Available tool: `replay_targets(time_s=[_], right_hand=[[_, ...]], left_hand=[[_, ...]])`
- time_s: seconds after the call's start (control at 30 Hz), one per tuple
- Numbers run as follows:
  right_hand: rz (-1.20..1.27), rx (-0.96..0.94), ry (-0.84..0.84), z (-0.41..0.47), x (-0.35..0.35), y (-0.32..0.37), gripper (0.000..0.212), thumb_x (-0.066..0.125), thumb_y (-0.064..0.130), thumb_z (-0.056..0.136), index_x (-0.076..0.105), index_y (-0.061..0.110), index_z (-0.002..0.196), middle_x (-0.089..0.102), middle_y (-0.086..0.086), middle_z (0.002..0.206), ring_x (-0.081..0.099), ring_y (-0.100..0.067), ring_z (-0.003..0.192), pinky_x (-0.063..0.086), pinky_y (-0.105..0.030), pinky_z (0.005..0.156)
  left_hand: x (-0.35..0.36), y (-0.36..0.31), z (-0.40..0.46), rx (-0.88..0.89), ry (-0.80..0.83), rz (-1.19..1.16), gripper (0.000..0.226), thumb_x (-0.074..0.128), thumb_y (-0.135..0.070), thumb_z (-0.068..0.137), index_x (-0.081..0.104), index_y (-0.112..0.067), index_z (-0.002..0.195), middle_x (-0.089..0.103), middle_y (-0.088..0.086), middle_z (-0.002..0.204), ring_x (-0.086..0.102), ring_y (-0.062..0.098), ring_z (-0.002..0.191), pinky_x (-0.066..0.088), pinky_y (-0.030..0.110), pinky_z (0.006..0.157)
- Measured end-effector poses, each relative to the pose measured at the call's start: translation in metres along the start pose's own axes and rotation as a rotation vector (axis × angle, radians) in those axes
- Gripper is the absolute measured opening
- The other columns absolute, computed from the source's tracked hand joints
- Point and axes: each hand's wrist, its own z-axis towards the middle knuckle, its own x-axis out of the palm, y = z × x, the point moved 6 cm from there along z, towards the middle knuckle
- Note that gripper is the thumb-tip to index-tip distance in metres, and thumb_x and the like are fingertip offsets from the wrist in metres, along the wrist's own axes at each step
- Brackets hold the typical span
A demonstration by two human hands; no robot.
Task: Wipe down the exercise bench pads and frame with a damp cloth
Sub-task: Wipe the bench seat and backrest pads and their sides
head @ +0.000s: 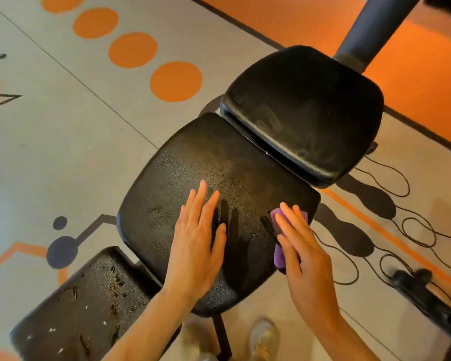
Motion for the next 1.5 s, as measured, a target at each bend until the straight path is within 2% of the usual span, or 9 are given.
replay_targets(time_s=[0.23,0.33,0.43,0.57,0.7,0.87,1.1,1.23,1.5], right_hand=[[0.01,0.148,0.083,0.037,0.025,0.021,0.054,0.044,0.025,0.097,0.037,0.074,0.12,0.041,0.029,0.143,0.045,-0.026,0.134,0.05,-0.052,0.097],[-0.107,0.129,0.03,0.054,0.037,0.03,0.038,0.043,0.037,0.093,0.053,0.046,0.129,0.062,-0.004,0.129,0.059,-0.032,0.119,0.056,-0.036,0.091],[-0.173,0.049,-0.008,0.073,0.05,0.05,0.038,0.047,0.018,0.096,0.05,0.023,0.134,0.055,0.001,0.137,0.048,-0.018,0.132,0.039,0.002,0.091],[-0.189,-0.036,-0.024,0.099,0.062,0.073,0.042,0.048,0.007,0.096,0.044,0.024,0.134,0.045,0.012,0.142,0.037,-0.007,0.138,0.032,-0.007,0.106],[-0.141,-0.068,0.02,0.126,0.072,0.075,0.041,0.047,0.0,0.095,0.048,0.005,0.136,0.047,0.001,0.139,0.045,0.028,0.109,0.034,0.008,0.081],[-0.206,-0.091,0.061,0.164,0.084,0.066,0.038,0.049,0.011,0.096,0.053,0.01,0.134,0.057,-0.008,0.135,0.055,-0.008,0.123,0.045,-0.025,0.103],[-0.131,-0.098,0.158,0.229,0.112,0.062,0.041,0.05,0.003,0.095,0.048,0.009,0.135,0.055,0.008,0.128,0.048,0.03,0.098,0.037,0.008,0.075],[-0.218,-0.136,0.241,0.262,0.127,0.057,0.041,0.051,0.009,0.096,0.05,0.019,0.135,0.05,0.009,0.141,0.043,0.005,0.131,0.038,-0.021,0.11],[-0.235,-0.153,0.395,0.305,0.162,0.048,0.042,0.05,0.017,0.096,0.042,0.031,0.134,0.048,0.014,0.141,0.041,-0.002,0.135,0.036,-0.029,0.112]], left_hand=[[-0.023,0.027,0.024,-0.039,-0.024,-0.025,0.061,0.038,-0.042,0.103,0.011,-0.036,0.157,-0.013,-0.018,0.164,-0.025,-0.007,0.145,-0.014,0.024,0.118],[-0.035,0.046,0.036,-0.069,-0.041,-0.061,0.062,0.037,-0.043,0.103,0.01,-0.035,0.158,-0.013,-0.018,0.164,-0.025,-0.006,0.145,-0.014,0.023,0.117],[-0.037,0.064,0.049,-0.083,-0.044,-0.077,0.062,0.036,-0.042,0.103,0.011,-0.032,0.159,-0.011,-0.014,0.165,-0.019,0.002,0.15,-0.015,0.023,0.117],[-0.032,0.078,0.06,-0.102,-0.053,-0.1,0.062,0.037,-0.041,0.104,0.011,-0.029,0.159,-0.011,-0.01,0.166,-0.015,0.008,0.152,-0.011,0.026,0.12],[-0.022,0.085,0.074,-0.137,-0.061,-0.112,0.062,0.036,-0.039,0.105,0.01,-0.027,0.159,-0.011,-0.008,0.167,-0.015,0.011,0.153,-0.01,0.028,0.122],[-0.015,0.09,0.098,-0.187,-0.095,-0.113,0.063,0.037,-0.038,0.105,0.01,-0.025,0.16,-0.01,-0.004,0.167,-0.013,0.013,0.153,-0.01,0.029,0.121],[-0.019,0.108,0.142,-0.291,-0.203,-0.089,0.064,0.039,-0.039,0.104,0.011,-0.022,0.159,-0.007,-0.002,0.167,-0.009,0.012,0.153,-0.007,0.031,0.123],[-0.018,0.12,0.16,-0.315,-0.233,-0.037,0.063,0.032,-0.044,0.104,0.013,-0.021,0.159,-0.003,-0.002,0.168,-0.006,0.013,0.155,-0.004,0.035,0.124],[-0.008,0.142,0.171,-0.378,-0.215,0.153,0.061,0.025,-0.046,0.103,0.028,-0.015,0.156,0.019,0.005,0.165,0.014,0.022,0.154,0.007,0.04,0.125]])
